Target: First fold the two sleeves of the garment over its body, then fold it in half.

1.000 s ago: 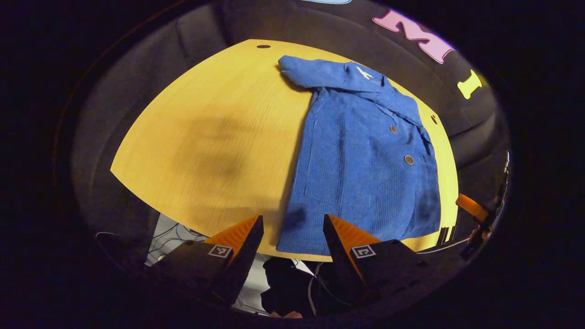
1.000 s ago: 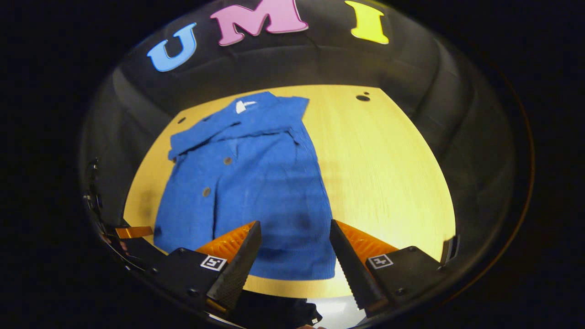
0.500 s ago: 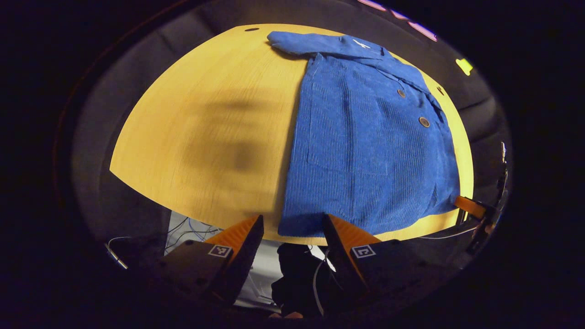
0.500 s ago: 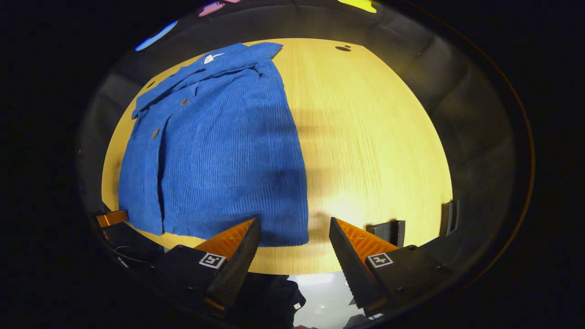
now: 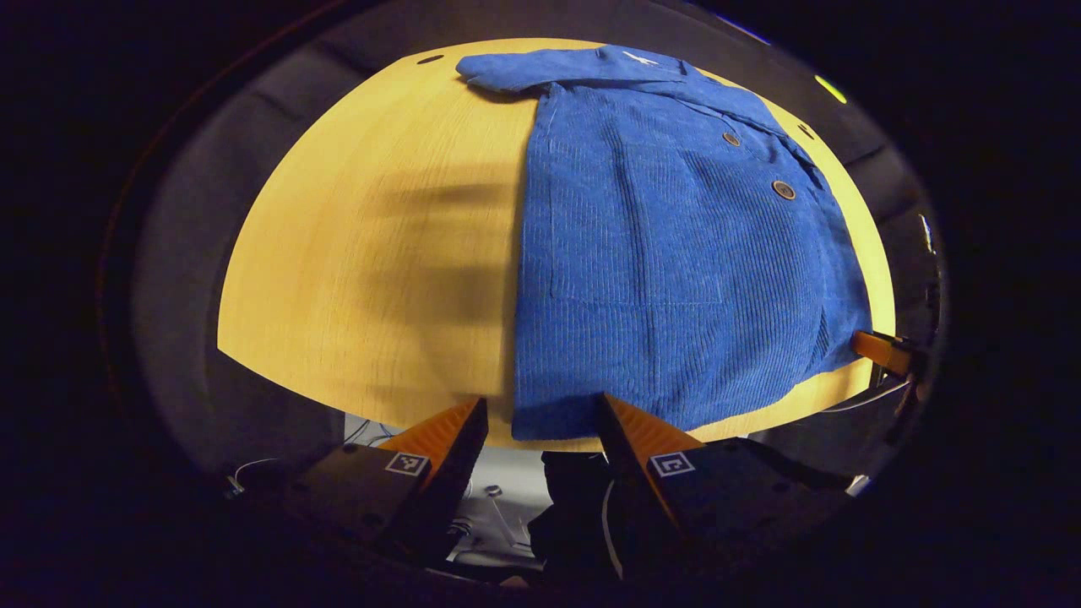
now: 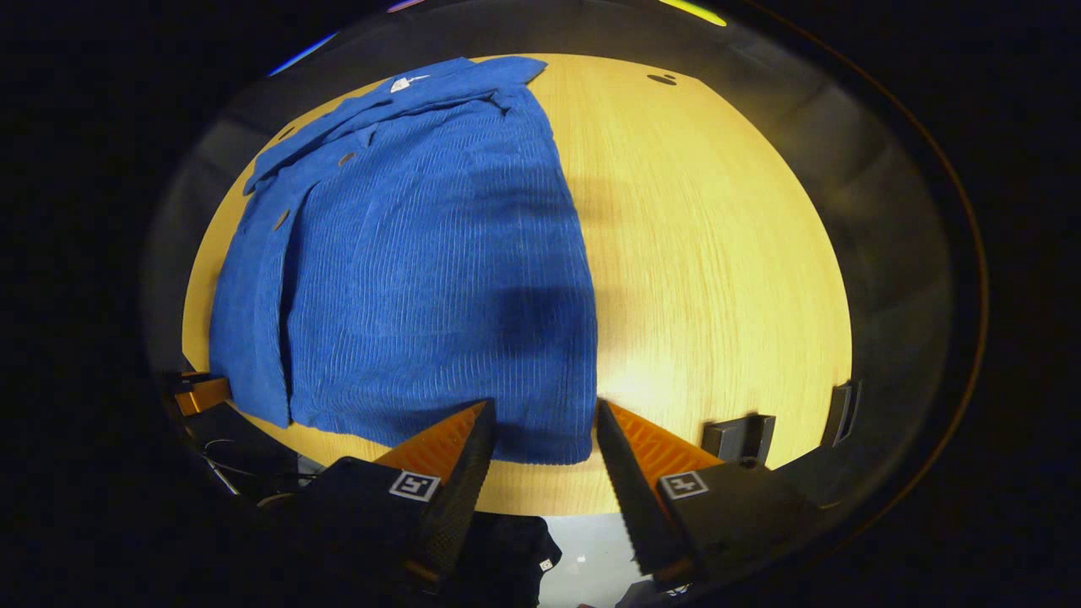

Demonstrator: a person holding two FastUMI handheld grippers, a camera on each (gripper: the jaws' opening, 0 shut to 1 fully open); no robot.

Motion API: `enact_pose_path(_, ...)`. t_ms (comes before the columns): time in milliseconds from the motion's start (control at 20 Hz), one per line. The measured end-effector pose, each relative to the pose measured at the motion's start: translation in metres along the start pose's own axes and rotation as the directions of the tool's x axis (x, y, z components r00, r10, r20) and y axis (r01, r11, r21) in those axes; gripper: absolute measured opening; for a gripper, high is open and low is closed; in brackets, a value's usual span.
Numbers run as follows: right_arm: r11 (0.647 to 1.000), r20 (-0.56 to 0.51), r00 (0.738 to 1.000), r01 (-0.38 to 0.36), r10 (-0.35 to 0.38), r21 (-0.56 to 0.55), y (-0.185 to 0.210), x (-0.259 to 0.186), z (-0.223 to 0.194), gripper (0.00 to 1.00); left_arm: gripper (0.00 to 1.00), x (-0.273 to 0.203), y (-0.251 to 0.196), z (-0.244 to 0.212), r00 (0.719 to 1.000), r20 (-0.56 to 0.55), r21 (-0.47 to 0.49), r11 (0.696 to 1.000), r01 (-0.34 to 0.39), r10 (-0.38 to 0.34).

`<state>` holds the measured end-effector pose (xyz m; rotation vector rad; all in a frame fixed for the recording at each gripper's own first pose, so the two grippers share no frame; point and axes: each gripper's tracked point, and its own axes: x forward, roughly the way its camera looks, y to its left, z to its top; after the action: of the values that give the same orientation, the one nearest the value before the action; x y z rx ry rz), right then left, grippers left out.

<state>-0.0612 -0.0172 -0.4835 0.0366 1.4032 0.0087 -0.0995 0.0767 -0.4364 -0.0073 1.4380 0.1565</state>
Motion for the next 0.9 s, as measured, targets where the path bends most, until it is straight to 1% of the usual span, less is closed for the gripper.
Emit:
enact_pose_path(50,1.0,-0.018,1.0,-0.014,0.014,0.021,0.0,0.0,-0.001,0.73,0.78,0.0,-0.001,-0.001,1.0,0.001,-0.004,1.0,0.005,-0.005)
enact_pose_path(100,0.997,-0.005,0.999,-0.039,0.039,0.061,0.006,0.007,0.001,0.78,0.77,0.0,-0.004,-0.002,1.0,0.0,-0.01,1.0,0.014,-0.014)
enact_pose_path(150,0.994,-0.003,0.999,-0.052,0.052,0.098,0.009,0.001,0.003,0.58,0.59,0.001,-0.012,0.002,0.999,0.013,-0.011,0.999,0.038,-0.038)
enact_pose_path(200,0.995,0.01,0.999,-0.05,0.049,0.081,0.01,0.0,0.006,0.37,0.41,-0.001,-0.019,0.003,0.998,0.032,-0.036,0.998,0.057,-0.056)
enact_pose_path(250,0.998,0.004,0.999,-0.048,0.048,0.048,0.009,0.002,0.003,0.17,0.23,-0.001,-0.02,0.006,0.998,0.014,-0.026,0.998,0.063,-0.062)
enact_pose_path(300,0.997,0.018,0.998,-0.057,0.057,0.044,0.013,-0.006,0.003,0.17,0.06,-0.003,-0.022,0.007,0.996,0.03,-0.032,0.996,0.086,-0.085)
enact_pose_path(350,0.997,0.015,0.998,-0.056,0.055,0.044,0.013,-0.001,0.005,0.06,0.0,-0.001,-0.025,0.007,0.99,0.022,-0.084,0.987,0.137,-0.136)
enact_pose_path(400,0.998,0.002,0.998,-0.055,0.055,0.035,0.013,0.001,0.005,0.06,0.0,-0.003,-0.034,0.007,0.978,0.015,-0.135,0.969,0.209,-0.209)
enact_pose_path(450,0.997,0.01,0.998,-0.062,0.061,0.046,0.013,-0.002,0.009,0.06,0.0,-0.006,-0.034,0.01,0.97,0.017,-0.164,0.956,0.242,-0.243)
enact_pose_path(600,0.992,0.044,0.995,-0.093,0.089,0.089,0.014,-0.016,0.029,0.06,0.0,-0.024,-0.019,0.031,0.965,0.064,-0.152,0.953,0.263,-0.256)
enact_pose_path(750,0.986,0.102,0.989,-0.122,0.11,0.117,0.017,-0.038,0.058,0.06,0.0,-0.05,-0.017,0.062,0.946,0.125,-0.136,0.939,0.315,-0.3)
enact_pose_path(900,0.984,0.159,0.98,-0.139,0.121,0.11,0.024,-0.064,0.09,0.05,0.0,-0.081,-0.014,0.1,0.927,0.187,-0.092,0.934,0.346,-0.325)
